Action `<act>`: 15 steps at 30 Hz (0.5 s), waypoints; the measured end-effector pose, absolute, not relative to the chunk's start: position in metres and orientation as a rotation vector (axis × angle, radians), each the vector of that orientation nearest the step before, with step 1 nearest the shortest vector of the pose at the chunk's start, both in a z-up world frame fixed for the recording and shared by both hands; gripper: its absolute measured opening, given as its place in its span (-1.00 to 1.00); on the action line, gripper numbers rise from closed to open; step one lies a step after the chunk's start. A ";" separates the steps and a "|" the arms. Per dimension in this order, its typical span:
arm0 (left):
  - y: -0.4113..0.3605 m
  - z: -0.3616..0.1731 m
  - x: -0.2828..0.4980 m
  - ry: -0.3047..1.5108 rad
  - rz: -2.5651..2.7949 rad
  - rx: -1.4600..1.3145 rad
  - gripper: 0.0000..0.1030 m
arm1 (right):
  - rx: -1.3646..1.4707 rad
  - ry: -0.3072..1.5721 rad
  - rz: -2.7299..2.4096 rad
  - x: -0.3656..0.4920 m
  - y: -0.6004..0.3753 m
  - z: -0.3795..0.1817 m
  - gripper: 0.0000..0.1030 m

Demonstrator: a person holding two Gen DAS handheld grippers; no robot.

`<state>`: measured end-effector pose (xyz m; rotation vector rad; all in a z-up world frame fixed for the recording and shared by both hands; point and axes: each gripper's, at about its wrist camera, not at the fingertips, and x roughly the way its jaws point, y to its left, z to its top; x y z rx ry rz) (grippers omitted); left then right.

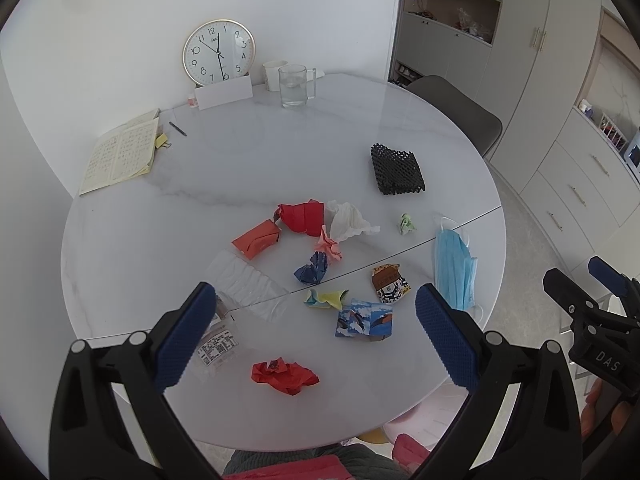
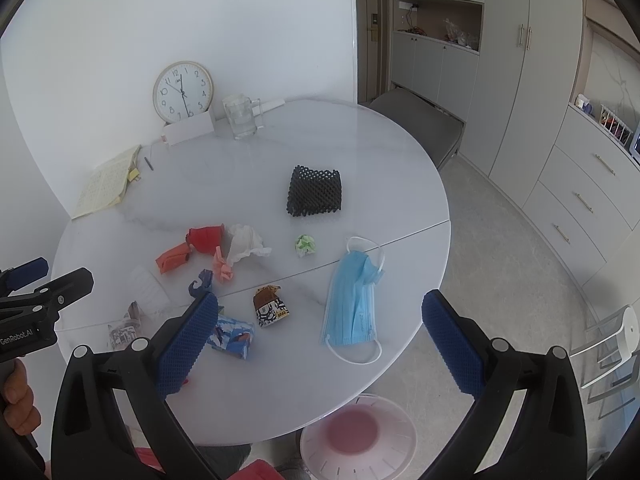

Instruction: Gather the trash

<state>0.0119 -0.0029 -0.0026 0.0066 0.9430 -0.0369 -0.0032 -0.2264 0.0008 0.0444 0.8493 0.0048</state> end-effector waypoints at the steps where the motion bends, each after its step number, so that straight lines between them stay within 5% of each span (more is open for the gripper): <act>1: -0.002 -0.002 0.012 0.943 -0.037 0.006 0.85 | 0.044 0.850 0.005 -0.003 -0.226 0.001 0.96; 15: -0.002 -0.003 0.009 0.948 -0.036 0.006 0.85 | 0.041 0.857 0.004 -0.006 -0.226 -0.001 0.96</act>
